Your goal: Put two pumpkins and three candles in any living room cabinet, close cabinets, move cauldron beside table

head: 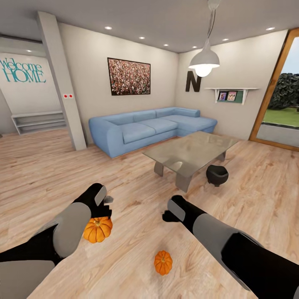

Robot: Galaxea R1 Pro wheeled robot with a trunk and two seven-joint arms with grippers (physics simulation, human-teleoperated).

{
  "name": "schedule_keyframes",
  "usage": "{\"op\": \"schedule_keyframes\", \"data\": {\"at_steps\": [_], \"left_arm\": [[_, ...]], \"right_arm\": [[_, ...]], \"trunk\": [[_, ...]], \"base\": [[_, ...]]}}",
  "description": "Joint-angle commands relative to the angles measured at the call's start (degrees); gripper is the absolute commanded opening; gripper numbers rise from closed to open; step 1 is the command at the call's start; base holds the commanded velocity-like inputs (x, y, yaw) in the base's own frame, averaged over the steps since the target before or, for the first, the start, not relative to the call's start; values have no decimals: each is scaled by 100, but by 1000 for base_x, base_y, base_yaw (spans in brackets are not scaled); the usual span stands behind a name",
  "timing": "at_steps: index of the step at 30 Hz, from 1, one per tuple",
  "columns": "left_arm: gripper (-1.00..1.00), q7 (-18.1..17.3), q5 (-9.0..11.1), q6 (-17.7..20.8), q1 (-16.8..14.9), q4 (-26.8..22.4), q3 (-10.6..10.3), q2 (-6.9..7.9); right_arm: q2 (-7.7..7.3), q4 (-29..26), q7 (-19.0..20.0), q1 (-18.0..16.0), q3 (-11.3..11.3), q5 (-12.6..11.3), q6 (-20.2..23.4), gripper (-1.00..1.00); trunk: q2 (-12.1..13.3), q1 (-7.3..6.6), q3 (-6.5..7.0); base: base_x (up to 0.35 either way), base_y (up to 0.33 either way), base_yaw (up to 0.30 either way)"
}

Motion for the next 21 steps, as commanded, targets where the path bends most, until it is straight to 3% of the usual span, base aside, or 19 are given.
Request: {"op": "schedule_keyframes", "data": {"at_steps": [1,9,10,13,16,21], "left_arm": [[-100,-6,-50,25,-5,-11,54,-23],[-100,-8,-8,25,-5,-14,82,-142],[-100,8,297,38,-5,-33,77,-158],[-100,10,398,35,-5,-120,77,-161],[-100,9,408,24,-5,-138,83,-154],[-100,19,405,10,-5,-149,72,-137]], "right_arm": [[-1,31,-20,-6,46,-58,10,100],[-9,138,22,-6,40,-51,11,100],[-6,124,23,-6,53,-38,26,100],[1,-161,29,-6,53,-29,11,100],[-10,-529,29,-6,36,-28,-22,100],[-49,-579,32,-6,38,-34,-41,100]], "trunk": [[-45,22,-24],[-366,198,-168],[-406,220,-186],[-526,285,-240],[-646,351,-293],[-847,461,-383]], "base": [[0,0,0],[0,0,0],[0,0,0],[0,0,0],[0,0,0],[0,0,0]]}}
